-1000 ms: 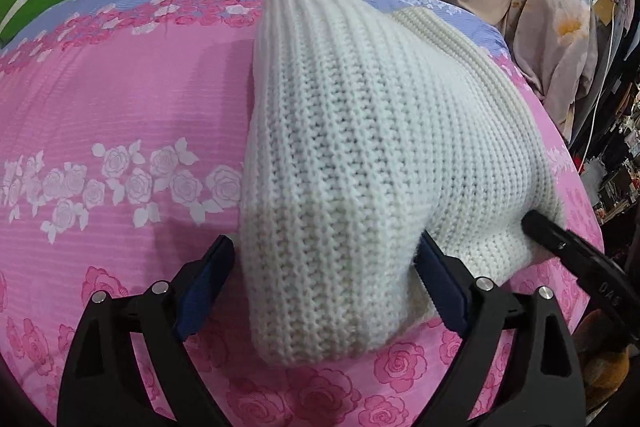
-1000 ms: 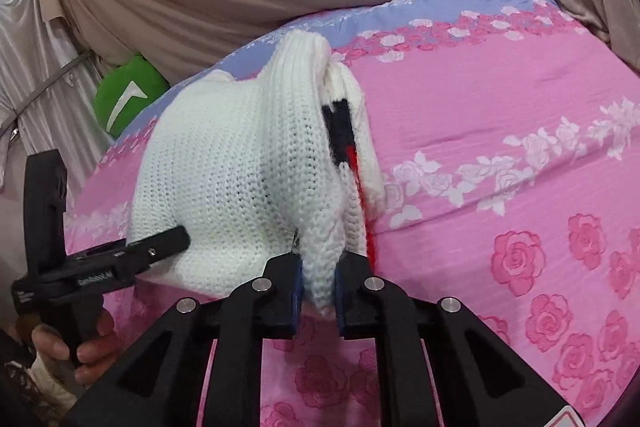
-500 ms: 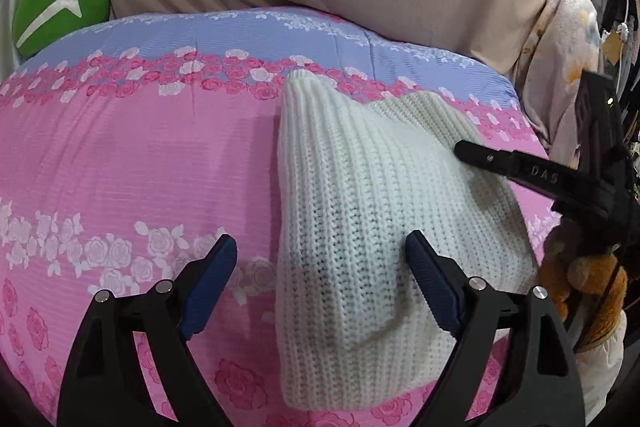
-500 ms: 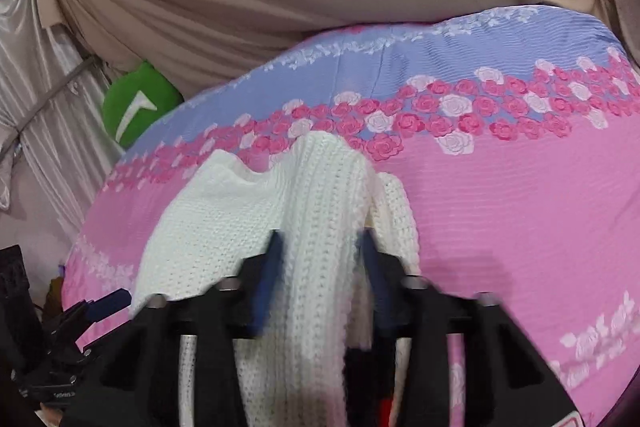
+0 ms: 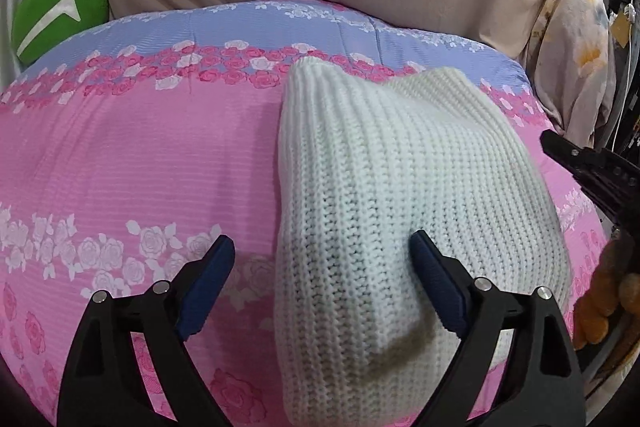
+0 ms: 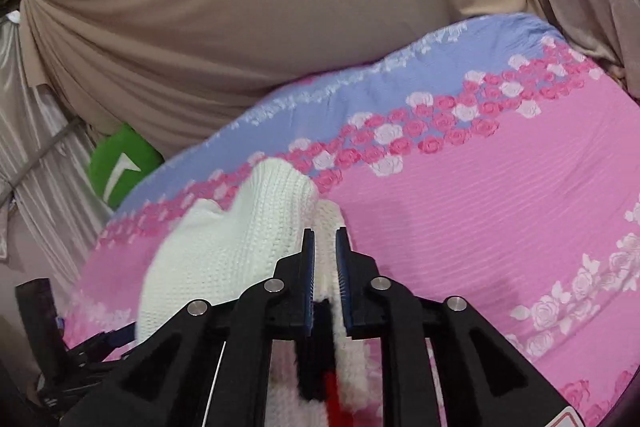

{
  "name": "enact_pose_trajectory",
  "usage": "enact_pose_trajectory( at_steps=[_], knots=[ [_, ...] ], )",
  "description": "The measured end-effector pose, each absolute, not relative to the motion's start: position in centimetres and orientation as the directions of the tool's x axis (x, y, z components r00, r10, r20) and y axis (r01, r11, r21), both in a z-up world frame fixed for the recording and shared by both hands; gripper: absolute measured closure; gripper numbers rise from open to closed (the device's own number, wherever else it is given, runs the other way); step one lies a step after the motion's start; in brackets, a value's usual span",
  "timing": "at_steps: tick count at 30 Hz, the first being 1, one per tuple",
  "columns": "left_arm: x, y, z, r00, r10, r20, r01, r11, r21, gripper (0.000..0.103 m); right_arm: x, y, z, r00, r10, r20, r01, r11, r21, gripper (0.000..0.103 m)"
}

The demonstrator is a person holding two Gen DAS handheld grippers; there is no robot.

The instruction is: Fold small clothes

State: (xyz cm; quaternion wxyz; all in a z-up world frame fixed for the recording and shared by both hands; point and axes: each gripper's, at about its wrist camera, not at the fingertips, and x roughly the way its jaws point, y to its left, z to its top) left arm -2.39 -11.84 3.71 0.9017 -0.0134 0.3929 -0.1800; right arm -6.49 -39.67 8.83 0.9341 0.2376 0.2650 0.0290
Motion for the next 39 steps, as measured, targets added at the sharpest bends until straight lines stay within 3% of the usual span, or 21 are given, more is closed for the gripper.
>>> enact_pose_trajectory(
  at_steps=[3, 7, 10, 16, 20, 25, 28, 30, 34, 35, 36, 37, 39],
  knots=[
    [-3.5, -11.2, 5.1, 0.635, -0.367, -0.679, 0.33, 0.924, -0.191, 0.017, -8.7, -37.9, 9.5, 0.865, 0.207, -0.457, 0.02, 0.896, 0.444, 0.071],
    [-4.5, -11.4, 5.9, 0.642, -0.374, -0.669, 0.349, 0.92, -0.18, 0.017, -10.3, -35.2, 7.6, 0.824, 0.235, -0.515, -0.007, 0.914, 0.406, 0.073],
    [-3.7, -12.6, 4.0, 0.621, -0.316, -0.717, 0.336, 0.934, -0.12, 0.016, -9.2, -34.0, 4.3, 0.774, 0.121, -0.622, 0.068, 0.96, 0.271, 0.082],
    [-3.4, -12.3, 3.3, 0.616, -0.309, -0.724, 0.321, 0.938, -0.127, 0.015, -11.9, -33.4, 8.3, 0.832, 0.103, -0.546, 0.05, 0.965, 0.258, 0.083],
    [-3.7, -12.6, 3.2, 0.625, -0.298, -0.721, 0.317, 0.942, -0.114, 0.015, -10.0, -32.7, 4.7, 0.756, 0.05, -0.652, 0.09, 0.98, 0.179, 0.084],
    [-4.4, -13.0, 3.8, 0.649, -0.269, -0.712, 0.313, 0.947, -0.072, 0.017, -11.7, -32.9, 7.3, 0.812, 0.075, -0.578, 0.082, 0.967, 0.24, 0.082],
    [-4.6, -13.2, 4.1, 0.656, -0.261, -0.708, 0.311, 0.948, -0.061, 0.017, -10.6, -33.8, 10.1, 0.845, 0.078, -0.528, 0.066, 0.966, 0.249, 0.073],
    [-4.6, -13.3, 4.1, 0.656, -0.257, -0.71, 0.305, 0.95, -0.062, 0.017, -7.9, -34.9, 11.3, 0.848, 0.086, -0.524, 0.058, 0.966, 0.252, 0.052],
    [-4.6, -13.4, 4.0, 0.658, -0.248, -0.711, 0.297, 0.953, -0.057, 0.017, -1.1, -36.8, 9.6, 0.771, 0.175, -0.612, 0.038, 0.947, 0.318, 0.048],
    [-4.6, -13.4, 3.9, 0.66, -0.244, -0.711, 0.294, 0.954, -0.055, 0.016, 0.5, -36.9, 8.6, 0.738, 0.194, -0.646, 0.04, 0.943, 0.329, 0.053],
    [-4.7, -13.5, 3.9, 0.662, -0.239, -0.71, 0.291, 0.955, -0.051, 0.016, 1.4, -36.7, 7.9, 0.717, 0.215, -0.664, 0.032, 0.94, 0.339, 0.082],
    [-4.7, -13.5, 3.9, 0.663, -0.237, -0.71, 0.29, 0.956, -0.048, 0.016, 1.7, -36.4, 7.7, 0.71, 0.226, -0.667, 0.023, 0.939, 0.342, 0.085],
    [-4.7, -13.5, 3.9, 0.664, -0.235, -0.71, 0.289, 0.956, -0.047, 0.015, -0.3, -36.1, 9.6, 0.786, 0.194, -0.587, 0.011, 0.945, 0.326, 0.087]
  ],
)
